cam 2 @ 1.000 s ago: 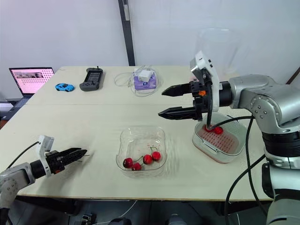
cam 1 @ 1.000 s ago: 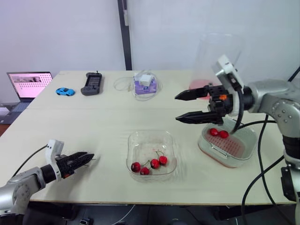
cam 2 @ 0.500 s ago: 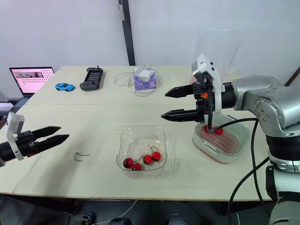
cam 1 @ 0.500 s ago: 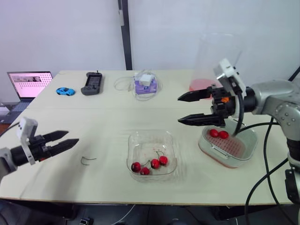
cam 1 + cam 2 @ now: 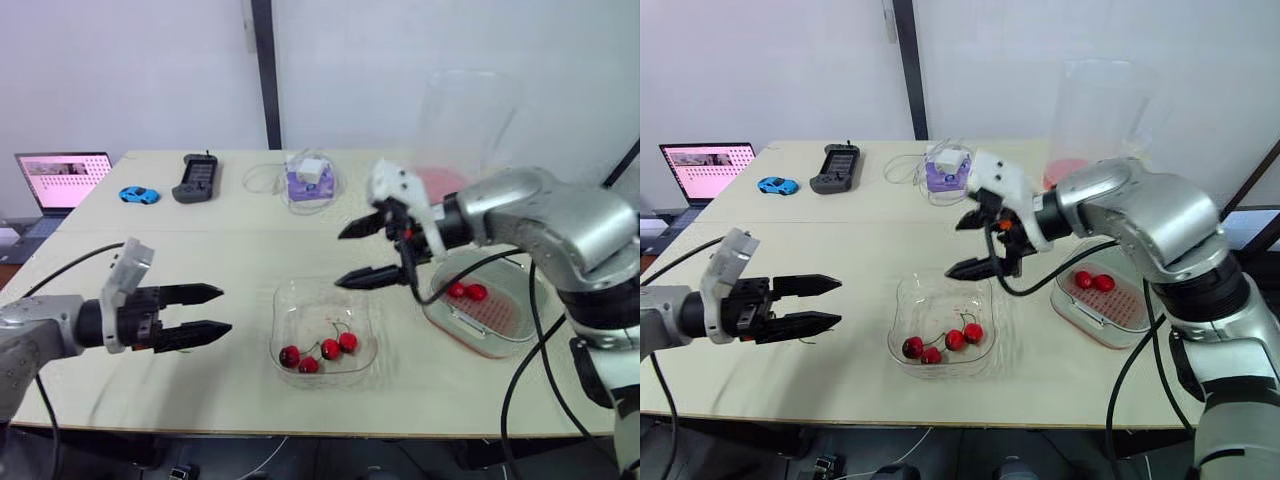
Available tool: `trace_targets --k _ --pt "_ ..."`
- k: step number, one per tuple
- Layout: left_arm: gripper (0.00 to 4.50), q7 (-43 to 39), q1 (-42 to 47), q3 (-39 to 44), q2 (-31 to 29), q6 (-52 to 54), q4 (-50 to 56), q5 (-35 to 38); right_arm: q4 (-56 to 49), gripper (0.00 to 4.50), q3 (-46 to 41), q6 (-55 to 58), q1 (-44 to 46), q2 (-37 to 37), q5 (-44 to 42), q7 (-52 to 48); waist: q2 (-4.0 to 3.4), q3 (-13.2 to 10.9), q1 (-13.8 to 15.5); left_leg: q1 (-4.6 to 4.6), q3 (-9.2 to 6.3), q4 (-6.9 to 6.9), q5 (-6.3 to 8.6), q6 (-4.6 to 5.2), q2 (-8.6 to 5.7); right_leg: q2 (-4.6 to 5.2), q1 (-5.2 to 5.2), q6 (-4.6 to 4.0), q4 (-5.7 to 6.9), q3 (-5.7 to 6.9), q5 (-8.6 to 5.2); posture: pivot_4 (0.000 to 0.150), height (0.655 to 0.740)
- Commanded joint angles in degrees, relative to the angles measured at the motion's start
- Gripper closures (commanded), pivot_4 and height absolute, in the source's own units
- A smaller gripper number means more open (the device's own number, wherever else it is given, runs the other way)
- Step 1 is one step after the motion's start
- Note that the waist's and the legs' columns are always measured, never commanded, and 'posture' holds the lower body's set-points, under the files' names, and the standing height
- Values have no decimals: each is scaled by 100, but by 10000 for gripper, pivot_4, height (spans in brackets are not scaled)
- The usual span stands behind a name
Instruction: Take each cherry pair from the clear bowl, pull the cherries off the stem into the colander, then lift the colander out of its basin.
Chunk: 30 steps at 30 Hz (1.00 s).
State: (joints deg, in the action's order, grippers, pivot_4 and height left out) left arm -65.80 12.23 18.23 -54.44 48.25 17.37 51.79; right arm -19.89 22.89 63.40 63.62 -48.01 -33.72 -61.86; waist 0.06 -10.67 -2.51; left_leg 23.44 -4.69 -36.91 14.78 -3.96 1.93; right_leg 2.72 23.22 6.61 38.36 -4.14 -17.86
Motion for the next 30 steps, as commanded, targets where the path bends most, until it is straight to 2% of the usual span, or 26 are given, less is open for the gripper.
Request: trace_targets --k 1,5,10,16,20,23,24,30 --pt "425 45 90 -68 -12 -13 183 53 -356 0 515 -280 -30 43 521 57 0 0 -13 0 0 0 0 0 0 0 1 0 0 0 0 1500 7332" --pt "425 126 112 -189 15 -54 296 18 -490 0 1119 -427 -146 263 1129 302 0 0 -13 -1 -1 -1 0 0 1 -3 5 0 8 -1 0 1500 7332" --pt "425 234 123 -297 78 -70 392 8 -439 0 1744 306 -90 592 1718 878 0 0 -3 1 -1 -3 -1 -1 0 -1 4 0 7 0 0 1500 7332" --pt "425 270 146 -388 124 -135 379 -40 -379 0 2090 1529 126 992 1546 1016 0 0 -8 0 -3 -2 -1 -2 0 -3 6 0 10 -1 0 1500 7332" --pt "425 255 157 -433 138 -170 346 -100 -300 0 2280 1786 242 1032 1508 1064 0 0 -8 0 -3 -2 -1 -2 0 -2 6 0 9 0 0 1500 7332" --pt "0 258 161 -497 117 -204 326 -211 -174 8346 2322 1738 282 1096 1475 1051 0 0 -9 0 -3 -2 -1 -2 0 -2 6 0 9 0 0 1500 7332" --pt "0 262 168 -511 118 -206 325 -221 -140 12821 2338 1694 286 1107 1468 1029 0 0 -9 0 -3 -2 -1 -2 0 -2 6 0 9 0 0 1500 7332" --pt "0 281 190 -638 104 -171 295 -315 88 12821 2268 1607 222 1254 1391 998 0 0 -13 0 -3 -2 -1 -1 0 -3 6 0 9 0 0 1500 7332"
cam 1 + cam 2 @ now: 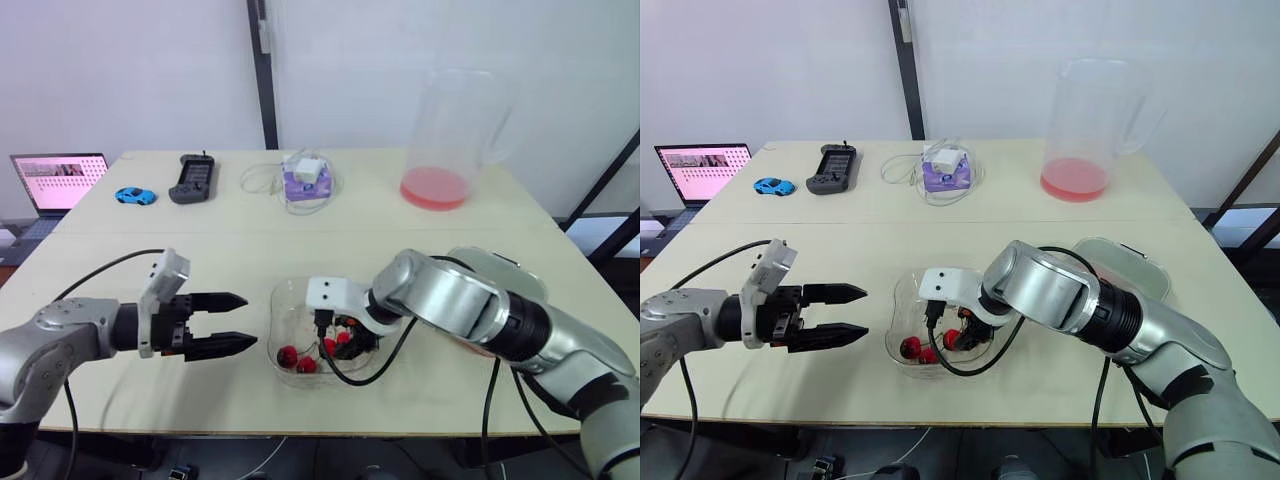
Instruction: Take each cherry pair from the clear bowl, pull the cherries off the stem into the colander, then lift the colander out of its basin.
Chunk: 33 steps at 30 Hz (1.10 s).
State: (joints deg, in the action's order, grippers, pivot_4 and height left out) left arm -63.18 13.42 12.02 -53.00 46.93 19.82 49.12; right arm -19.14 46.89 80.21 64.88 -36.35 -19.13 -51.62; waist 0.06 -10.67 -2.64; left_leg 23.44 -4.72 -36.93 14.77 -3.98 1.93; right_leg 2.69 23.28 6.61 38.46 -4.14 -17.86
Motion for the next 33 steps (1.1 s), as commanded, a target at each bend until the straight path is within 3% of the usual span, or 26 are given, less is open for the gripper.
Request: trace_targets --k 1,12,16,33 --pt "0 15 70 -29 -41 -41 49 -58 34 12821 -127 -86 96 94 -79 -36 0 0 0 0 0 0 0 0 0 0 0 0 0 0 0 1500 7332" --pt "0 72 209 -117 -12 46 36 -64 371 12821 -54 -208 -155 405 -127 44 0 0 0 0 0 0 0 0 0 0 0 0 1 0 0 1500 7332" --pt "0 177 285 -49 61 134 8 67 454 24147 -89 -325 -227 521 -95 102 0 0 0 0 0 0 0 0 0 0 0 0 1 0 0 1500 7332" --pt "0 247 328 -66 89 134 -45 27 315 24147 -246 -710 220 290 76 -24 0 0 -2 0 -1 1 0 0 0 0 -1 0 -1 1 0 1500 7332"
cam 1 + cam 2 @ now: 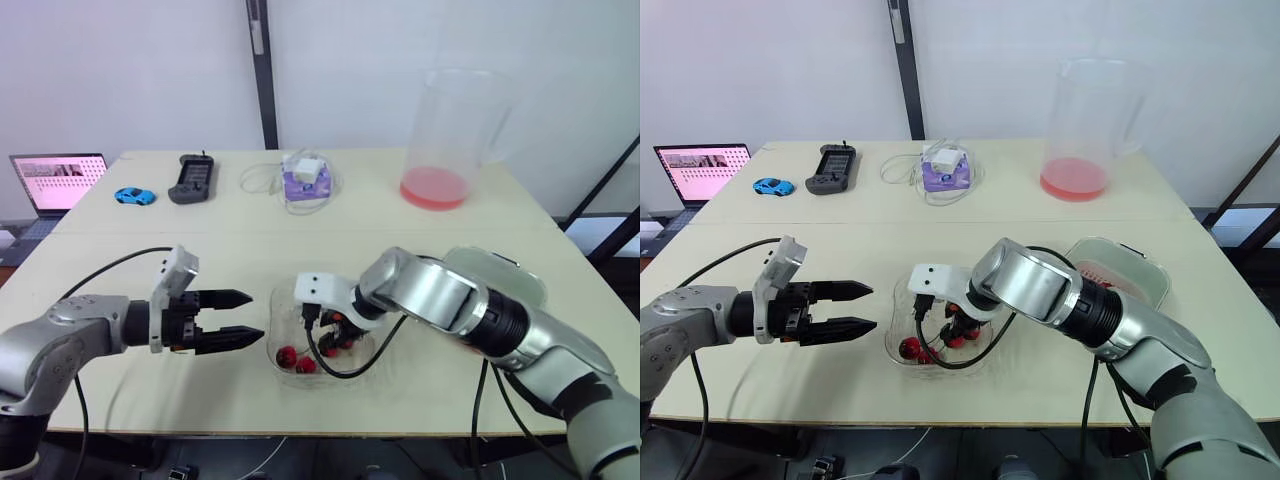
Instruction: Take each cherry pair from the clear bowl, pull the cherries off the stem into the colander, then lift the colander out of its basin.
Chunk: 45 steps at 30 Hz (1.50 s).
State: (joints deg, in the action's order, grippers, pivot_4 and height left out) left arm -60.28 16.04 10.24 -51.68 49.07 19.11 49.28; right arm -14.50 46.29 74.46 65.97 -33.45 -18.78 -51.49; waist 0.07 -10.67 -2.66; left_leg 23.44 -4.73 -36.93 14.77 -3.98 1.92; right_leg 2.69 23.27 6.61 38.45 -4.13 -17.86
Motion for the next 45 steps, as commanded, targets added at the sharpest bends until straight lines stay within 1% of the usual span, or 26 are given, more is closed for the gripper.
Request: trace_targets --k 1,4,9,11,17,21,25,28,32,39,40,41,42,43,45 --pt "0 -51 71 107 -46 -87 12 0 -96 24147 -211 -178 120 49 66 -8 0 0 0 0 0 0 0 0 0 0 0 0 0 0 0 1500 7332" --pt "0 -78 68 107 -54 -103 -6 -15 -45 24147 -175 -228 202 22 109 -52 0 0 1 0 0 0 0 0 0 0 1 0 1 0 0 1500 7332" --pt "0 -126 87 72 -52 -147 -53 -63 -150 24147 150 -69 408 -416 226 -260 -1 0 8 0 0 0 0 0 0 0 1 0 0 0 0 1500 7332" --pt "0 -139 73 67 -50 -176 -56 -81 -149 24147 158 14 425 -470 222 -255 0 0 5 0 1 0 0 0 0 1 0 0 -1 0 0 1500 7332" --pt "0 -159 98 -47 57 -263 -101 -181 -455 24147 -7 387 314 -359 -15 -249 -1 0 -6 0 0 2 0 0 0 -1 4 0 1 -1 0 1500 7332" --pt "0 -167 111 -67 99 -278 -104 -217 -549 24147 137 361 176 -315 -51 -217 0 0 3 1 0 1 0 0 0 0 3 0 1 -1 0 1500 7332" --pt "0 -180 123 -75 119 -261 -98 -217 -359 24147 177 238 -7 -214 8 -154 1 0 3 1 0 0 0 0 0 0 2 0 0 0 0 1500 7332" --pt "0 -221 79 -33 93 -116 13 -49 -105 24147 284 -20 -42 -201 174 -139 1 0 2 1 0 0 0 0 0 0 3 0 1 -1 0 1500 7332" --pt "0 -75 96 2 175 -181 1 -135 113 24147 418 -250 -79 -120 363 -111 0 0 2 1 0 0 0 0 0 0 3 0 1 0 0 1500 7332" --pt "0 -81 109 18 155 -160 12 -138 144 24147 425 -338 -139 -80 452 -185 1 0 3 1 0 0 0 0 0 0 2 0 1 0 0 1500 7332" --pt "0 -82 112 12 151 -157 14 -140 134 29375 395 -332 -140 -71 458 -180 1 0 3 1 0 0 0 0 0 0 2 0 1 -1 0 1500 7332" --pt "0 -83 118 2 153 -156 11 -144 134 32324 371 -334 -141 -61 467 -173 1 0 3 1 0 0 0 0 0 0 2 0 1 0 0 1500 7332" --pt "0 -83 123 -7 156 -156 9 -146 132 36523 352 -353 -135 -52 480 -166 1 0 3 1 0 0 0 0 0 0 2 0 1 0 0 1500 7332" --pt "0 -84 130 -18 159 -156 11 -149 132 38910 325 -388 -122 -32 489 -163 1 0 3 1 0 0 0 0 0 0 2 0 1 0 0 1500 7332" --pt "0 -87 151 -38 165 -154 5 -155 143 38910 255 -458 -94 42 511 -128 1 0 2 1 0 0 0 0 0 0 2 0 1 0 0 1500 7332"
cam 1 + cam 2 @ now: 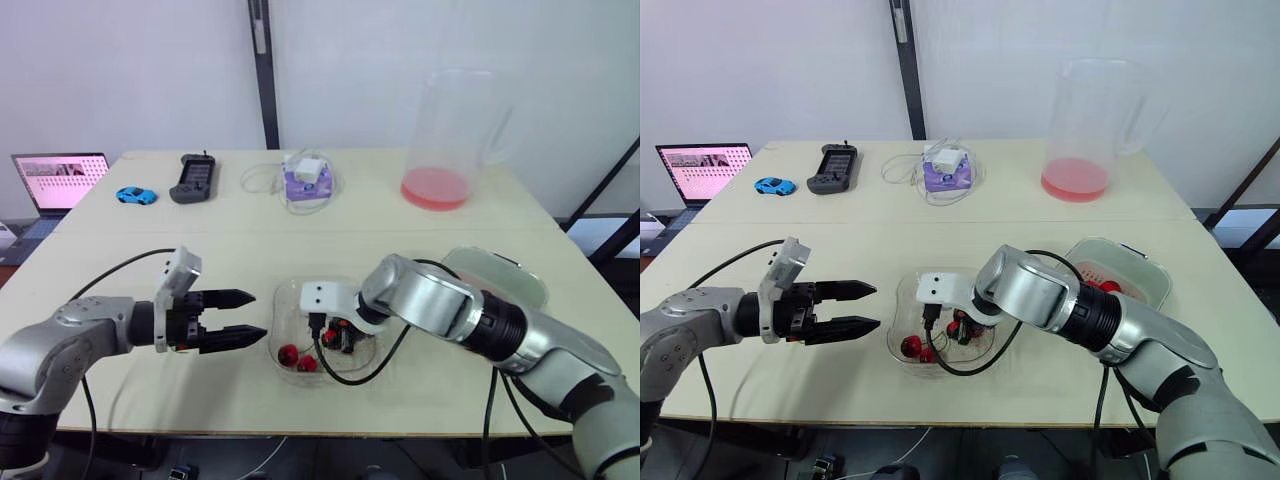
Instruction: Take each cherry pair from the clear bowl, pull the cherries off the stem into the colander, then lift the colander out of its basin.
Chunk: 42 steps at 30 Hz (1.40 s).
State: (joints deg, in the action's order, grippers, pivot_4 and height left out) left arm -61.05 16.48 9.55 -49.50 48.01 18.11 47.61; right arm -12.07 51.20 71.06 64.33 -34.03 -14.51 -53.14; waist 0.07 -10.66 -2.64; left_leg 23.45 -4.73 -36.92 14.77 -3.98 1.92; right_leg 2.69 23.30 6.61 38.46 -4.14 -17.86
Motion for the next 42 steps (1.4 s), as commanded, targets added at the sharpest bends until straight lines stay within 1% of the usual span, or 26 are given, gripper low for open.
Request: trace_targets --k 1,11,13,14,16,17,20,24,26,31,40,42 --pt "0 -11 117 21 -51 -48 103 8 -99 38910 -272 -166 82 147 97 51 0 0 -1 0 0 0 0 0 0 0 0 0 0 0 0 1500 7332" --pt "0 -30 221 -54 -36 -51 70 -26 130 38910 -467 -635 128 601 281 84 0 0 -3 0 -1 0 0 0 0 0 0 0 1 0 0 1500 7332" --pt "0 -29 217 -48 -40 -53 76 -28 162 30570 -492 -697 117 596 318 73 0 0 -2 0 -1 0 0 -1 0 0 0 0 1 0 0 1500 7332" --pt "0 -33 215 -47 -42 -59 77 -36 150 28081 -485 -734 136 554 355 53 0 0 -3 0 -1 0 0 0 0 0 0 0 1 0 0 1500 7332" --pt "0 -48 208 -39 -48 -64 80 -41 46 17314 -503 -717 205 450 391 -5 0 0 -2 0 -1 0 0 -1 0 0 0 0 1 0 0 1500 7332" --pt "0 -56 206 -36 -51 -64 80 -40 -38 13199 -519 -674 241 393 385 -50 0 0 -1 0 -1 0 0 -1 0 0 0 0 1 0 0 1500 7332" --pt "0 -86 214 -43 -61 -63 65 -43 -367 13199 -513 -460 299 167 299 -221 0 0 0 0 -1 0 0 -1 0 0 0 0 1 0 0 1500 7332" --pt "0 -130 239 -34 -54 -79 29 -34 -472 13199 -668 157 267 189 187 -94 0 0 -8 0 -2 0 0 0 0 -1 0 0 2 0 0 1500 7332" --pt "0 -152 241 -27 -47 -86 18 -32 -455 13199 -681 290 231 206 197 -15 0 0 -4 0 -2 0 0 0 0 -1 0 0 4 0 0 1500 7332" --pt "0 -235 260 -22 -80 -82 -11 -28 -138 13199 -620 378 107 388 320 322 0 0 -5 0 -2 0 0 -1 0 -1 1 0 3 0 0 1500 7332" --pt "0 -259 278 3 -119 -41 17 -37 302 13199 -606 340 -23 647 322 586 0 0 -6 0 -1 0 0 -1 0 -1 1 0 3 0 0 1500 7332" --pt "0 -247 277 10 -122 -32 27 -33 359 18837 -614 325 -62 682 329 630 0 0 -5 0 -2 1 0 0 0 -1 1 0 4 0 0 1500 7332"
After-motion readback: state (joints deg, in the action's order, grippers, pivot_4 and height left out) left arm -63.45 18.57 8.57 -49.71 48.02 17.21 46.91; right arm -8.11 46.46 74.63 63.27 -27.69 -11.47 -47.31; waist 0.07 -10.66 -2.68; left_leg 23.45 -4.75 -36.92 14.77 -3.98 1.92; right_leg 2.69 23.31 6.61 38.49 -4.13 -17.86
